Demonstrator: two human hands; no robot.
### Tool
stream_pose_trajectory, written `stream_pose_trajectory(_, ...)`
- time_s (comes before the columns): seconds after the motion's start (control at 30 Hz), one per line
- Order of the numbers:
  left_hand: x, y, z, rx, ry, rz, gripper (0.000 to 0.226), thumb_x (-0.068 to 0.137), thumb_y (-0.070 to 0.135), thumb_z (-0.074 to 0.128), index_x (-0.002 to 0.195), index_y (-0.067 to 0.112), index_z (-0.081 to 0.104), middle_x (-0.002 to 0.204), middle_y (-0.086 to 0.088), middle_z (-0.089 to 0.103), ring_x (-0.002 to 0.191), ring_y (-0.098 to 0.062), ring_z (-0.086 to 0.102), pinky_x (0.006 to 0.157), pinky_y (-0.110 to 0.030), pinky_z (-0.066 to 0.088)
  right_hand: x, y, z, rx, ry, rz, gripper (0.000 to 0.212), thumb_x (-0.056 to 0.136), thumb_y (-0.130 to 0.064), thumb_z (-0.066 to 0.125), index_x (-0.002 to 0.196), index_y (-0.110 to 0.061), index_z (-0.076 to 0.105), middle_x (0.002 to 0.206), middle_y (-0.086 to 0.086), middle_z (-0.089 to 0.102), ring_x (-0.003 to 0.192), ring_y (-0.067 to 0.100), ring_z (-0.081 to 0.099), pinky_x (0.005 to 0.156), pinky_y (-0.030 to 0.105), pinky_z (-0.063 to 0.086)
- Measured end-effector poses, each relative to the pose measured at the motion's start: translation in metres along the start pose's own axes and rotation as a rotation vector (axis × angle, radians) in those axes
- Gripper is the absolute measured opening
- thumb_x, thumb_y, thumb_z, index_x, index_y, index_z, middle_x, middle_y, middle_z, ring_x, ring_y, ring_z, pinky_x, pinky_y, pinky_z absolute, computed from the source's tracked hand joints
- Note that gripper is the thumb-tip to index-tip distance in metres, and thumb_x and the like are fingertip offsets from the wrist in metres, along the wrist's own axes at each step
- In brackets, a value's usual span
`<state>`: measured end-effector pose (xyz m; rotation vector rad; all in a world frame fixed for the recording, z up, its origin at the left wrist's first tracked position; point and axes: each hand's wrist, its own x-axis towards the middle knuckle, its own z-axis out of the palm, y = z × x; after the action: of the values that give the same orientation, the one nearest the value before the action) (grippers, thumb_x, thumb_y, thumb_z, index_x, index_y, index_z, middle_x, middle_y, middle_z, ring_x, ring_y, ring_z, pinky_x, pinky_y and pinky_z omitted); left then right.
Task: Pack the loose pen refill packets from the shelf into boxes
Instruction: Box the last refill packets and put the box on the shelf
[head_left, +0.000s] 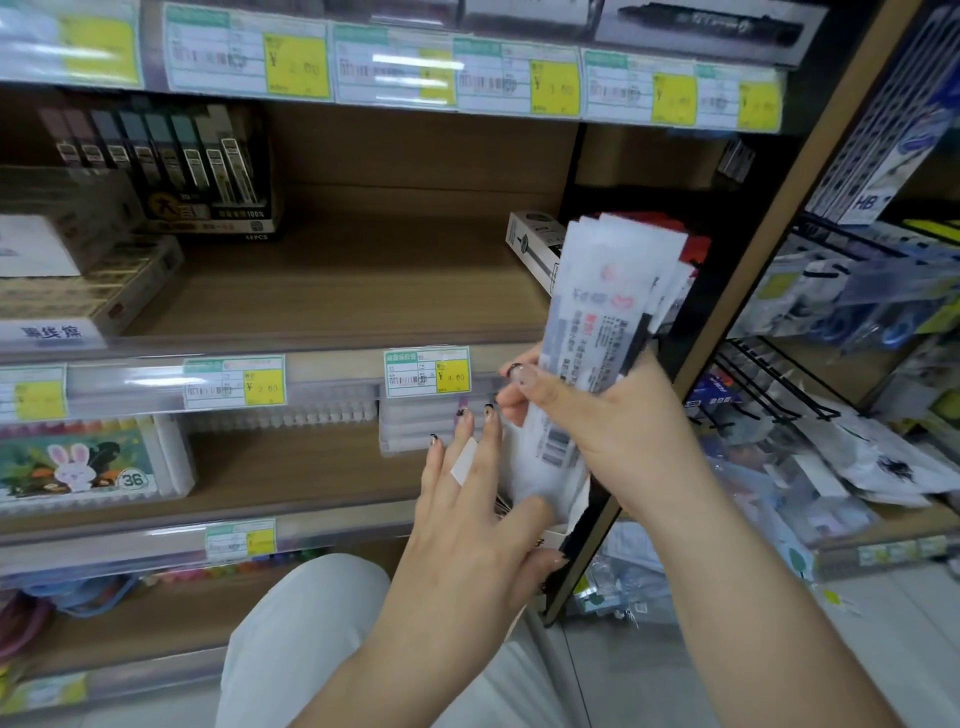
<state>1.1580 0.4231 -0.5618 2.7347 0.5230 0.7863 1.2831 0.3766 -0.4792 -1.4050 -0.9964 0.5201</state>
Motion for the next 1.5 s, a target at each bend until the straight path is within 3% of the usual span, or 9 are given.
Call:
stream_pose_trajectory(0.33, 0.004, -0.006, -0.004, -0.039, 0.048, -0.010, 0.052, 0.070, 0.024, 0.072, 0.120, 0.013, 0.062, 0.136, -0.018, 0.048, 0.137, -0.044, 0.025, 0.103, -0.065, 0.017, -0.018, 0.014, 0.007, -0.254, -0.149, 0.166, 0.029, 0.073, -0.017, 0.077, 0.098, -0.028, 0.068, 0.090, -0.018, 0.071, 0.087, -0.007, 0.064, 0.075, 0.013, 0.051)
stream_pose_trajectory(0.47, 0.001, -0.008, -0.005, -0.007, -0.015, -0.035, 0.028, 0.074, 0.030, 0.069, 0.097, 0.014, 0.067, 0.114, -0.015, 0.059, 0.127, -0.053, 0.037, 0.104, -0.067, 0.022, -0.016, -0.009, -0.007, -0.398, -0.104, 0.014, 0.030, 0.064, -0.024, 0.081, 0.082, -0.041, 0.065, 0.088, -0.019, 0.071, 0.081, -0.009, 0.064, 0.066, 0.008, 0.050)
stream_pose_trajectory(0.67, 0.003, -0.006, -0.007, 0.106, -0.111, -0.089, 0.020, 0.079, 0.038, 0.060, 0.082, 0.017, 0.058, 0.111, -0.021, 0.055, 0.119, -0.050, 0.044, 0.108, -0.059, 0.027, -0.010, -0.018, -0.012, -0.750, -0.101, -0.037, 0.014, 0.074, -0.026, 0.076, 0.084, -0.017, 0.074, 0.073, 0.003, 0.073, 0.068, 0.017, 0.068, 0.062, 0.037, 0.054)
stream_pose_trajectory(0.83, 0.007, -0.004, -0.010, 0.142, -0.131, -0.133, 0.024, 0.077, 0.031, 0.070, 0.095, 0.015, 0.066, 0.124, -0.022, 0.053, 0.125, -0.049, 0.040, 0.105, -0.056, 0.033, -0.003, 0.004, -0.002, -0.779, -0.185, 0.133, 0.008, 0.077, -0.021, 0.075, 0.072, -0.019, 0.068, 0.068, -0.002, 0.068, 0.060, 0.007, 0.060, 0.053, 0.018, 0.044)
stream_pose_trajectory(0.93, 0.006, -0.004, -0.011, 0.165, -0.150, -0.121, 0.030, 0.083, 0.033, 0.065, 0.109, 0.019, 0.062, 0.134, -0.020, 0.044, 0.130, -0.044, 0.033, 0.107, -0.051, 0.031, -0.002, 0.003, -0.007, -0.771, -0.229, 0.145, 0.035, 0.074, -0.020, 0.077, 0.054, -0.029, 0.049, 0.046, -0.015, 0.054, 0.044, -0.005, 0.049, 0.042, 0.010, 0.034)
stream_pose_trajectory(1.1, 0.007, -0.006, -0.015, 0.194, -0.193, -0.096, 0.033, 0.090, 0.045, 0.047, 0.120, 0.030, 0.051, 0.149, -0.008, 0.023, 0.143, -0.029, 0.005, 0.114, -0.040, 0.013, 0.004, -0.021, -0.007, -0.944, -0.299, -0.010, 0.018, 0.073, -0.023, 0.074, 0.066, -0.024, 0.057, 0.063, -0.006, 0.056, 0.060, 0.009, 0.051, 0.051, 0.027, 0.039)
stream_pose_trajectory(1.3, 0.005, -0.002, -0.015, 0.180, -0.149, -0.075, 0.026, 0.065, 0.023, 0.084, 0.081, 0.009, 0.068, 0.115, -0.025, 0.060, 0.119, -0.053, 0.047, 0.093, -0.058, 0.044, 0.011, -0.024, 0.007, -1.343, -0.415, -0.062, 0.025, 0.079, -0.022, 0.067, 0.063, -0.019, 0.048, 0.062, -0.005, 0.038, 0.072, 0.021, 0.045, 0.050, 0.027, 0.032)
stream_pose_trajectory(1.4, 0.006, -0.001, -0.013, 0.161, -0.105, -0.066, 0.028, 0.063, 0.020, 0.085, 0.085, 0.009, 0.071, 0.108, -0.025, 0.063, 0.117, -0.053, 0.049, 0.095, -0.061, 0.042, 0.003, -0.015, 0.019, -1.444, -0.382, -0.086, 0.041, 0.080, -0.013, 0.060, 0.056, -0.017, 0.027, 0.062, -0.001, 0.030, 0.072, 0.025, 0.041, 0.052, 0.026, 0.025)
stream_pose_trajectory(1.5, 0.003, -0.005, -0.014, 0.109, -0.112, -0.106, 0.026, 0.075, 0.023, 0.075, 0.097, 0.011, 0.070, 0.121, -0.026, 0.056, 0.127, -0.050, 0.039, 0.103, -0.058, 0.034, -0.004, -0.015, 0.023, -1.486, -0.368, -0.177, 0.034, 0.080, -0.016, 0.059, 0.062, -0.015, 0.030, 0.068, 0.002, 0.040, 0.082, 0.030, 0.050, 0.055, 0.027, 0.025)
